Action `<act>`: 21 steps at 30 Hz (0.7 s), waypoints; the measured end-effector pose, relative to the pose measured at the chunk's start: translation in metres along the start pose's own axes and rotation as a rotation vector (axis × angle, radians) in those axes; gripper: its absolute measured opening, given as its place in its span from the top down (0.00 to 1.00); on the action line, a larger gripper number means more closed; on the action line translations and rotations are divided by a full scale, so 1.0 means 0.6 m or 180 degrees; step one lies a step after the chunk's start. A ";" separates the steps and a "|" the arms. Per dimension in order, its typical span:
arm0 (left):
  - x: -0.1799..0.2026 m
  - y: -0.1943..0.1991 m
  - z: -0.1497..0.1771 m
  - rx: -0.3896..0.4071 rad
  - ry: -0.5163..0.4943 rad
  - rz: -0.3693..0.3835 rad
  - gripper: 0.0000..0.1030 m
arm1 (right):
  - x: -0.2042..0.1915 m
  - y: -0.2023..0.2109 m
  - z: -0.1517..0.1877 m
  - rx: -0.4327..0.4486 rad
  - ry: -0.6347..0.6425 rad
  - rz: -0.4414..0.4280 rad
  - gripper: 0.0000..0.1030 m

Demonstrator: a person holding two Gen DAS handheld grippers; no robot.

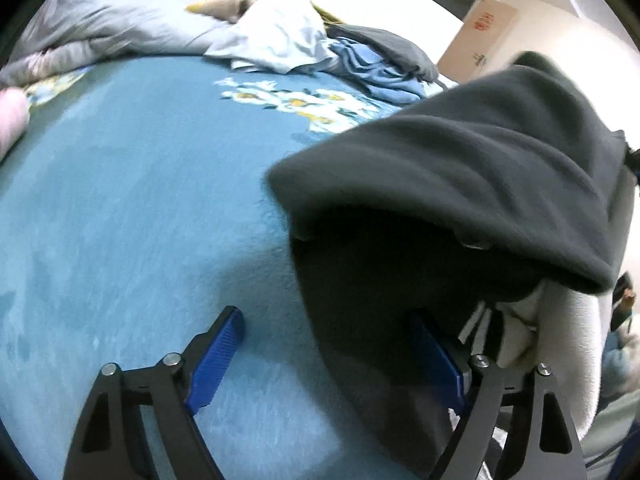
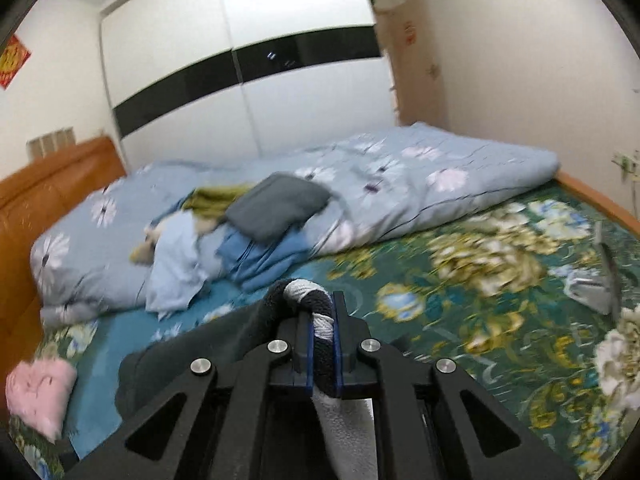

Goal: Fold clothes
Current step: 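Lift the hoodie with the right gripper and carry it over the open sheet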

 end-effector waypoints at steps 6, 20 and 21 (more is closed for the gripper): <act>-0.011 -0.046 0.035 -0.0047 -0.0130 0.0294 0.08 | 0.081 0.071 -0.015 0.0226 -0.0216 0.0230 0.93; 0.045 -0.092 0.015 -0.0461 0.0005 0.1152 0.09 | 0.136 0.135 0.004 0.0288 -0.0249 0.0398 0.93; 0.042 -0.090 0.015 -0.0470 0.0051 0.1209 0.09 | 0.138 0.135 0.005 0.0285 -0.0251 0.0395 0.93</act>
Point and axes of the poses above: each gripper's, at about its wrist camera, not at the fingertips, and y roughly against the way its jaws point, x to its right, z to its underside, the point moved 3 cm from there along -y, roughly the way its jaws point, and after that the axes turned 9 degrees about y, right-handed, at the moved point
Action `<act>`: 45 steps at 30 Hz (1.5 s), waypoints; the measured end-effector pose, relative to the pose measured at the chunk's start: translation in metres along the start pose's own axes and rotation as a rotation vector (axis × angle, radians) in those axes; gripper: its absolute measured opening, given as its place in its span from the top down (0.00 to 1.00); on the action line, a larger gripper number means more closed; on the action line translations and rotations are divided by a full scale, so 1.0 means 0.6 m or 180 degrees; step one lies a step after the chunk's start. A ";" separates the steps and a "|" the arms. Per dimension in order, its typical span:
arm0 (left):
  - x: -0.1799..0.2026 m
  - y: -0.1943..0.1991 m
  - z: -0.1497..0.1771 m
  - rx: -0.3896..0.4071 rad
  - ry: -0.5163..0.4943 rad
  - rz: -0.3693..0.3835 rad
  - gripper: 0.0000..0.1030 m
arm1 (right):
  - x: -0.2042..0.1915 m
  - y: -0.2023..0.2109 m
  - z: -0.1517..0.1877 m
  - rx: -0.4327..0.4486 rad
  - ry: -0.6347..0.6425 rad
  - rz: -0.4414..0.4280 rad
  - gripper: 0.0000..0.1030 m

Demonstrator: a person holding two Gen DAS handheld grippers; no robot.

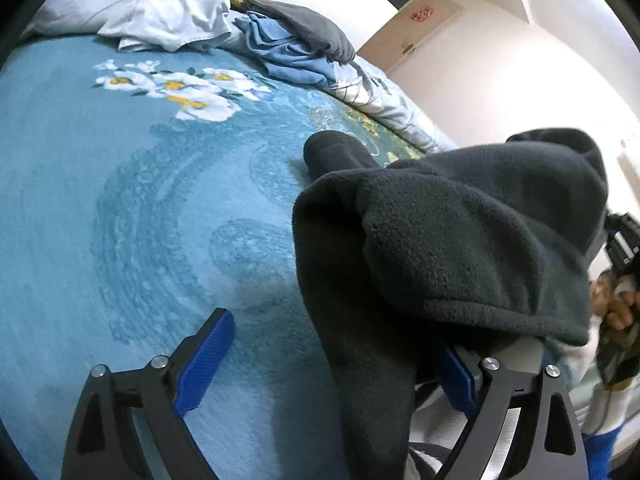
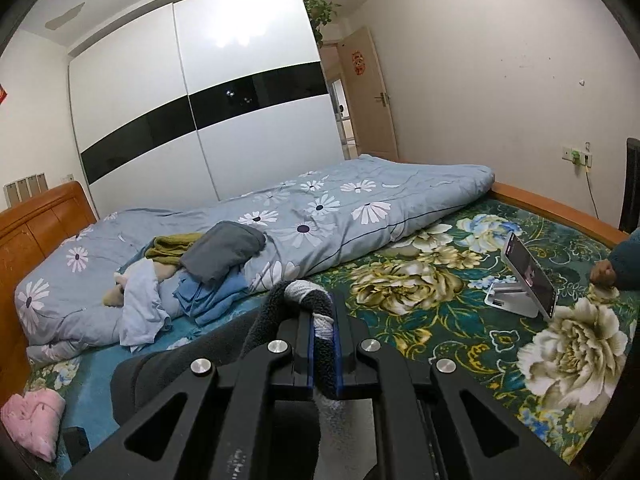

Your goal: Fold clothes

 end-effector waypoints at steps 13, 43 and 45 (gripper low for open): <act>0.001 -0.002 0.022 -0.0512 0.0472 0.0619 0.68 | 0.001 0.012 0.012 -0.0067 -0.0033 -0.0028 0.93; 0.311 0.634 -0.067 0.2561 -0.1750 -0.0211 0.91 | -0.071 0.402 -0.167 0.1539 0.0224 -0.0034 0.93; 0.328 0.683 -0.057 0.2686 -0.1863 -0.0237 0.91 | -0.078 0.417 -0.182 0.1612 0.0255 -0.0116 0.93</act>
Point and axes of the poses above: each gripper's, at about its wrist camera, not at the fingertips, and y roughly against the way its jaws point, x to its right, z to its underside, the point moved 3 cm from there along -y, roughly the way its jaws point, and after that the axes turned 9 degrees about y, right-handed, at the moved point
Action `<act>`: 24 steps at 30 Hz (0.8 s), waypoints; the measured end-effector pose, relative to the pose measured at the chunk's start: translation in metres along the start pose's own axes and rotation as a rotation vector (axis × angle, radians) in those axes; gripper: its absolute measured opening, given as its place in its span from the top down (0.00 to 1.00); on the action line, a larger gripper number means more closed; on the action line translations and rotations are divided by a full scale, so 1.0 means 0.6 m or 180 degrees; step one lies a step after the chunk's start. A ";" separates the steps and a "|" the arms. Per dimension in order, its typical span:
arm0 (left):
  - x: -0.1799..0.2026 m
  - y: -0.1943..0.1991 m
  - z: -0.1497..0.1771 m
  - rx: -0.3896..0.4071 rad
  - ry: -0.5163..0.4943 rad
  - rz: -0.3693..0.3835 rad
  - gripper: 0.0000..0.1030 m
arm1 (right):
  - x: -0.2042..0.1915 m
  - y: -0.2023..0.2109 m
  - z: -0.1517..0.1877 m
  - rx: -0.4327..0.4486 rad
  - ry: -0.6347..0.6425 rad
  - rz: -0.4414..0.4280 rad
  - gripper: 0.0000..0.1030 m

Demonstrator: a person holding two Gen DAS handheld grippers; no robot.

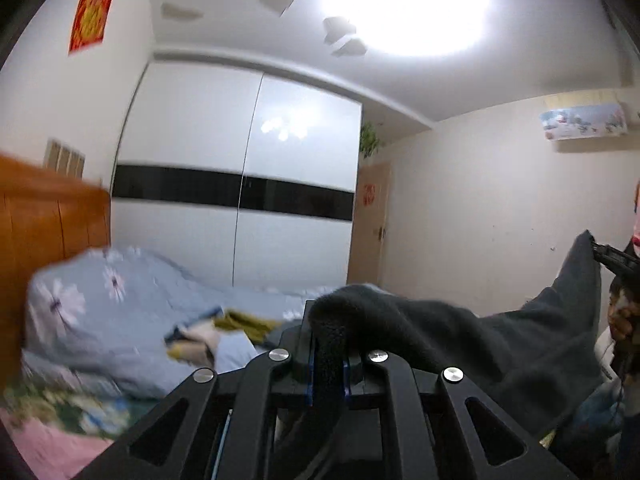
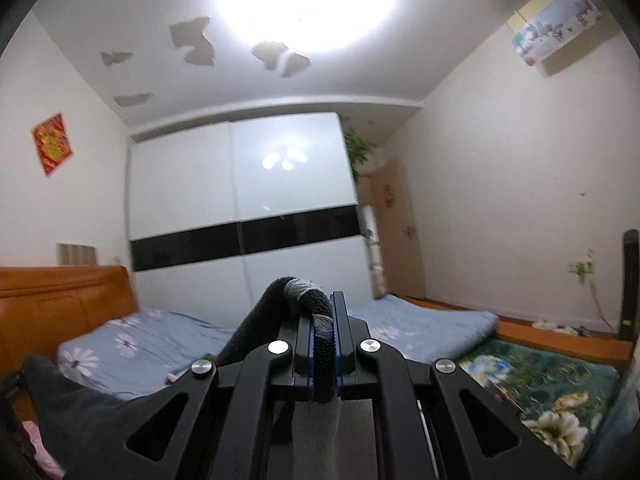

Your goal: Fold clothes

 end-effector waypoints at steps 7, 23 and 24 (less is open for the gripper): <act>-0.070 -0.061 0.000 -0.0276 -0.0034 -0.0221 0.90 | -0.028 -0.110 0.006 -0.0337 0.0200 -0.0124 0.93; -0.327 -0.459 0.399 -0.2106 0.1338 -0.0950 0.91 | -0.044 -0.559 0.559 -0.2785 0.0132 -0.0187 0.93; -0.340 -0.474 0.394 -0.2084 0.1410 -0.0953 0.91 | -0.042 -0.580 0.559 -0.2779 0.0080 -0.0212 0.93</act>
Point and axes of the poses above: each gripper's, at about its wrist camera, not at the fingertips, and y roughly against the way its jaws point, x to its right, z to its underside, the point moved 3 cm from there along -y, roughly the way its jaws point, and after that the axes turned 9 degrees about y, right-handed, at the moved point
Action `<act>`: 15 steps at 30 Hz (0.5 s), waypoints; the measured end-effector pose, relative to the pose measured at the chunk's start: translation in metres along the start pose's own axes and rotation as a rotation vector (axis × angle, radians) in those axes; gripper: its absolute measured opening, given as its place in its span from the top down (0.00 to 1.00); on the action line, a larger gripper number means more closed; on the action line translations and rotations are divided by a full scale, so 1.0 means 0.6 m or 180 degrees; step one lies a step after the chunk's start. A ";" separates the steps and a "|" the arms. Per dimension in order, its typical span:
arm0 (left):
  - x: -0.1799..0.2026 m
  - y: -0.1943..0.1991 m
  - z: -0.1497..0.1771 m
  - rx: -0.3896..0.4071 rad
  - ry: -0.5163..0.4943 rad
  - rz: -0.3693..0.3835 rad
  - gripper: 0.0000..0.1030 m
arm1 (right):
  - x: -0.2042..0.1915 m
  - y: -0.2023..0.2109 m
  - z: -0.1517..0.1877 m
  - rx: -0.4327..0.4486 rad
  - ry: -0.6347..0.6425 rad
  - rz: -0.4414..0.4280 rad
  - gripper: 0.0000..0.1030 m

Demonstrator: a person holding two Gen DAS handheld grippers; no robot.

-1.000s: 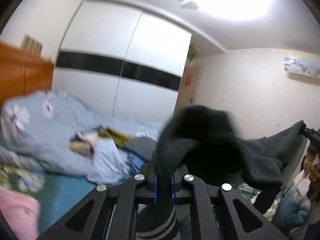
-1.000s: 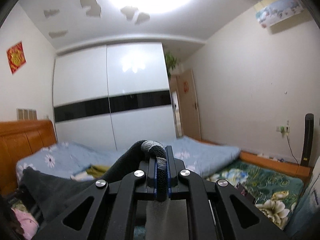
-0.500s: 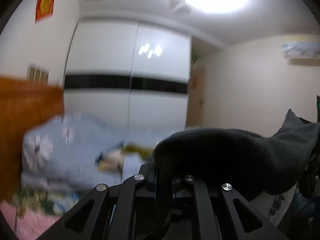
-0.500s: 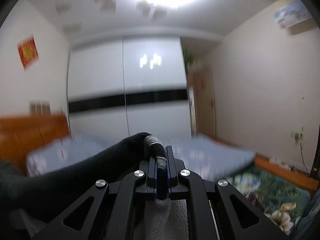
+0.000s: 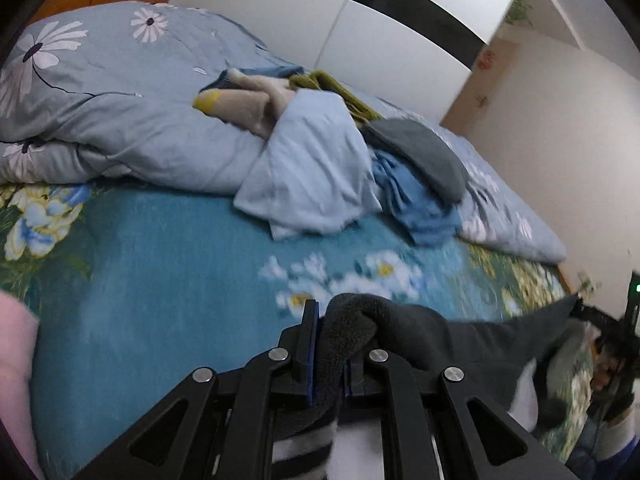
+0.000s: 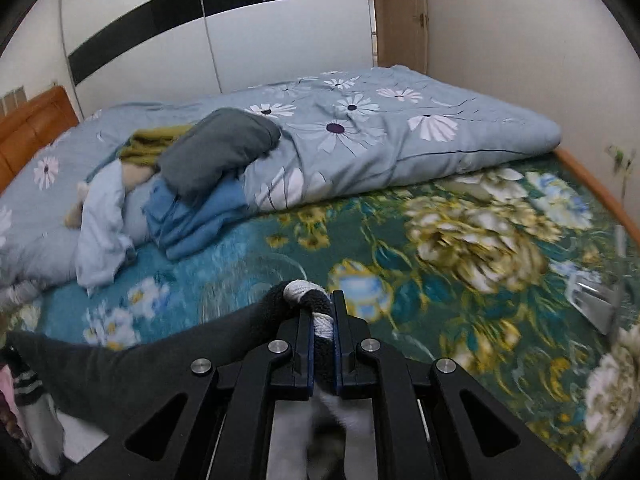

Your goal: Fold clothes

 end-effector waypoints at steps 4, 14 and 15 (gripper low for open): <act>-0.041 -0.068 -0.056 -0.0036 0.0384 -0.0025 0.91 | 0.012 -0.053 -0.059 0.0011 -0.0135 -0.0165 0.93; -0.073 -0.215 -0.054 -0.0346 0.0523 -0.0595 0.90 | -0.019 -0.201 -0.023 -0.0475 0.0017 -0.0246 0.93; -0.070 -0.214 -0.053 -0.0340 0.0513 -0.0601 0.90 | -0.018 -0.197 -0.024 -0.0467 0.0030 -0.0275 0.93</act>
Point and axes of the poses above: each gripper's, at about its wrist camera, not at the fingertips, and y roughly against the way its jaws point, x to its right, z to its underside, the point moved 3 cm from there along -y, roughly the way its jaws point, and after that the axes turned 9 degrees about y, right-handed, at the moved point
